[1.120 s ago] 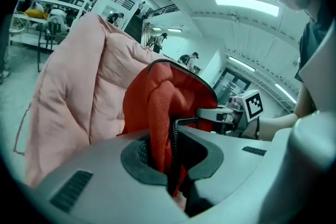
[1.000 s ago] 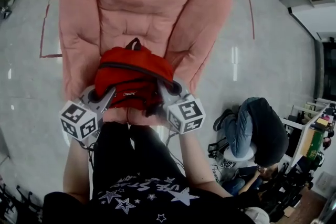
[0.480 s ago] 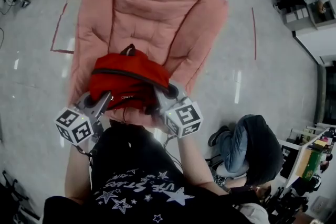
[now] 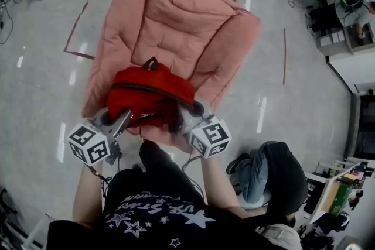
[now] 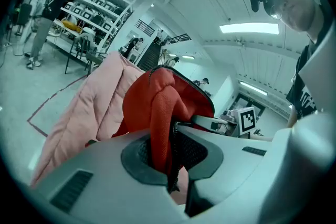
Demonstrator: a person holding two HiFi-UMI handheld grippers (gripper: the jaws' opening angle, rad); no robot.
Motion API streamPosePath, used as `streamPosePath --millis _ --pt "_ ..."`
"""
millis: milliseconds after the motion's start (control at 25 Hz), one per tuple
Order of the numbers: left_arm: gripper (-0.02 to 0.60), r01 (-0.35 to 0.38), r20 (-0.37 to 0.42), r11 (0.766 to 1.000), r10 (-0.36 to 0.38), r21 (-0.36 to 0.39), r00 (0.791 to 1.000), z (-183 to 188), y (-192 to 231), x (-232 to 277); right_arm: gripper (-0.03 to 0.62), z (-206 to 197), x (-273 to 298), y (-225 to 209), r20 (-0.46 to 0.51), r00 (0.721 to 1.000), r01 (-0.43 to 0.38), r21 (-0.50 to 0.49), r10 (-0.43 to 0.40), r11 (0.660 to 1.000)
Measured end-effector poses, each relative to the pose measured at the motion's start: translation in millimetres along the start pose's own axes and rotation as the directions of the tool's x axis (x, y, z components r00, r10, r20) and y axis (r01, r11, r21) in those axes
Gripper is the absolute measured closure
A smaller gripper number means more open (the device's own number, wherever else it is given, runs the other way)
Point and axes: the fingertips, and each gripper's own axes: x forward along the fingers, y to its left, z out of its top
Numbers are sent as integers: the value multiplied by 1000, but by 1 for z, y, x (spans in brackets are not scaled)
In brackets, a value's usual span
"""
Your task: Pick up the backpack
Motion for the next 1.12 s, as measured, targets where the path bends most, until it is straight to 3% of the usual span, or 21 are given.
streamPosePath --millis 360,600,880,1120 --pt "535 -21 48 998 18 66 999 -8 -20 -65 586 11 -36 66 54 999 -5 -14 6 1000" --pt "537 -16 98 995 6 101 995 -31 -64 -141 585 10 -94 142 94 995 -10 -54 15 998" --pt "535 -15 113 992 1 125 994 -36 -78 -162 586 9 -110 163 106 994 0 -45 5 999" --pt "535 4 132 988 -25 155 991 -63 -112 -226 586 -1 -154 228 108 994 -1 -62 8 998"
